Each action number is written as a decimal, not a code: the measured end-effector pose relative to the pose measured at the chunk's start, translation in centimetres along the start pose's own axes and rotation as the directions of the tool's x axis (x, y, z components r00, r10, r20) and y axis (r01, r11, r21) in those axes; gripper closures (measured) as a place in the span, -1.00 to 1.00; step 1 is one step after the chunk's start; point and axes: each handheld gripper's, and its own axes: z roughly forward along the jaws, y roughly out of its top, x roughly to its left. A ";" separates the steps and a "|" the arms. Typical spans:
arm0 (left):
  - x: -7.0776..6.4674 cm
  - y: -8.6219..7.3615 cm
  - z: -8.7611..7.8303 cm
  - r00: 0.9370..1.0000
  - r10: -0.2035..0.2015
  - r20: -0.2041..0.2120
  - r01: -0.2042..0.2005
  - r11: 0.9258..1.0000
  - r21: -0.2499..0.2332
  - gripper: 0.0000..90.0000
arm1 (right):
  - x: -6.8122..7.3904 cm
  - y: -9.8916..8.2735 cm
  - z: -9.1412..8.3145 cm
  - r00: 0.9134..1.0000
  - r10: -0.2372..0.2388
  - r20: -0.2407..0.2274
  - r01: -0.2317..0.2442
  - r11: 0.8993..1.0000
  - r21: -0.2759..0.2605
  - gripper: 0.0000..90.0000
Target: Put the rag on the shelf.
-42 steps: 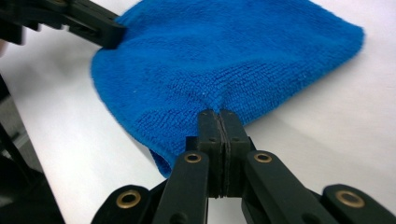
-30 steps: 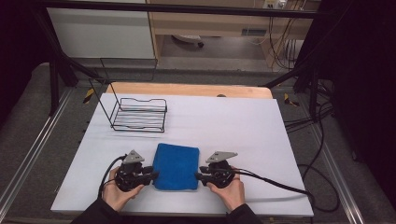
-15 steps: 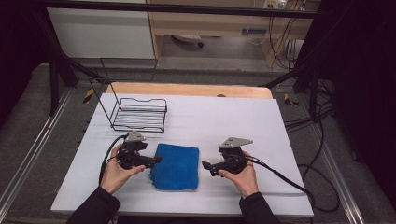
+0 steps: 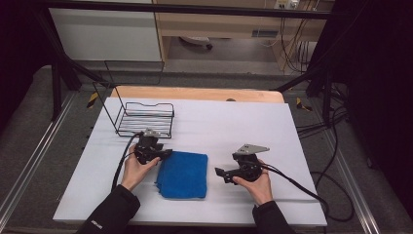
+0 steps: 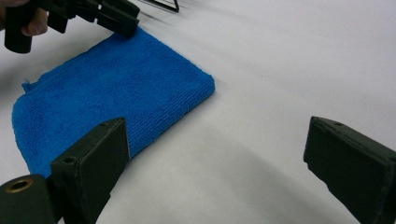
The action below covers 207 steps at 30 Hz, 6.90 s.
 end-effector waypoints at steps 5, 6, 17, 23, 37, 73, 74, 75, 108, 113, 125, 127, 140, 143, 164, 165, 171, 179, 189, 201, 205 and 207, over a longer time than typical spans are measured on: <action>-0.1 -0.2 0.3 1.000 0.002 0.031 -0.002 1.000 0.005 0.48 | 0.0 0.1 0.0 1.000 0.016 -0.013 -0.016 1.000 -0.002 -0.83; -0.1 -0.2 0.3 0.999 0.005 0.035 -0.006 1.000 0.009 0.52 | 0.1 0.1 0.0 1.000 0.019 -0.016 -0.019 1.000 -0.005 -0.83; -0.6 -0.4 0.3 0.998 0.035 0.060 -0.036 0.999 0.019 0.78 | -0.1 0.4 0.3 0.999 0.029 -0.027 -0.029 1.000 0.005 -0.88; -0.5 -0.6 0.3 0.996 0.049 0.075 -0.050 0.999 0.011 0.82 | 0.0 1.1 1.0 1.000 0.019 -0.014 -0.019 1.000 0.000 -0.92; -0.3 -1.1 0.4 0.996 0.045 0.080 -0.044 0.999 -0.021 0.82 | 0.3 3.9 5.5 0.998 0.046 0.039 -0.047 0.999 0.020 -0.59; 0.1 -1.0 0.4 0.994 0.010 0.109 -0.008 1.000 -0.019 0.85 | 0.2 3.6 8.2 0.984 0.174 -0.035 -0.166 0.970 0.177 0.90; 0.1 -1.0 0.3 0.994 0.000 0.113 0.002 1.000 -0.018 0.86 | 0.2 3.6 8.1 0.984 0.176 -0.036 -0.167 0.970 0.176 0.90; 0.1 -1.0 0.3 0.993 -0.007 0.115 0.010 1.000 -0.018 0.87 | 0.2 3.7 8.1 0.984 0.172 -0.036 -0.163 0.971 0.174 0.90; -1.1 -0.2 -5.2 0.993 0.051 0.106 -0.031 0.982 -0.186 0.89 | 2.7 5.6 3.9 0.996 0.062 -0.063 -0.063 0.998 -0.018 0.91; -1.4 -0.1 -6.5 0.993 0.057 0.099 -0.033 0.974 -0.224 0.89 | 3.3 6.0 3.1 0.998 0.027 -0.063 -0.029 0.999 -0.045 0.91; -2.3 0.2 -8.3 0.993 0.073 0.093 -0.043 0.954 -0.297 0.89 | 4.1 7.4 1.4 0.999 -0.024 -0.045 0.019 0.995 -0.102 0.91; -2.5 0.3 -8.7 0.993 0.075 0.093 -0.043 0.950 -0.308 0.89 | 4.2 7.6 1.1 0.999 -0.034 -0.042 0.029 0.993 -0.113 0.91; -3.4 1.0 -11.4 0.992 0.100 0.075 -0.061 0.913 -0.404 0.89 | 5.1 9.4 -1.0 0.995 -0.100 -0.026 0.093 0.976 -0.196 0.91; -3.5 1.1 -11.9 0.992 0.100 0.070 -0.062 0.904 -0.422 0.89 | 5.4 9.8 -1.4 0.993 -0.113 -0.023 0.105 0.972 -0.212 0.91; -2.7 1.5 -15.7 0.997 0.078 -0.003 -0.066 0.828 -0.557 0.89 | 8.2 12.7 -2.2 0.982 -0.188 0.008 0.179 0.924 -0.337 0.91; -2.6 1.5 -15.8 0.997 0.079 -0.009 -0.070 0.826 -0.559 0.89 | 8.4 12.8 -2.1 0.982 -0.187 0.008 0.179 0.922 -0.343 0.91; -2.1 1.5 -16.4 0.997 0.070 -0.025 -0.071 0.805 -0.589 0.90 | 9.0 13.3 -1.8 0.981 -0.193 0.011 0.183 0.910 -0.373 0.91; -1.5 1.5 -17.6 0.997 0.065 -0.052 -0.083 0.768 -0.635 0.90 | 9.9 14.5 -1.8 0.978 -0.209 0.011 0.194 0.888 -0.417 0.91; -1.0 2.2 -18.6 0.997 0.064 -0.052 -0.082 0.740 -0.667 0.90 | 10.5 15.7 -1.8 0.975 -0.223 0.019 0.207 0.865 -0.456 0.91; -0.5 3.5 -20.5 0.995 0.070 -0.076 -0.103 0.679 -0.727 0.90 | 11.4 17.7 -2.2 0.968 -0.248 0.051 0.237 0.817 -0.525 0.91; -0.3 3.9 -21.0 0.994 0.068 -0.084 -0.108 0.665 -0.739 0.90 | 11.8 18.4 -2.3 0.967 -0.249 0.056 0.239 0.804 -0.545 0.91; -0.2 4.1 -21.2 0.994 0.067 -0.087 -0.110 0.659 -0.744 0.90 | 11.9 18.7 -2.3 0.966 -0.251 0.059 0.241 0.798 -0.552 0.91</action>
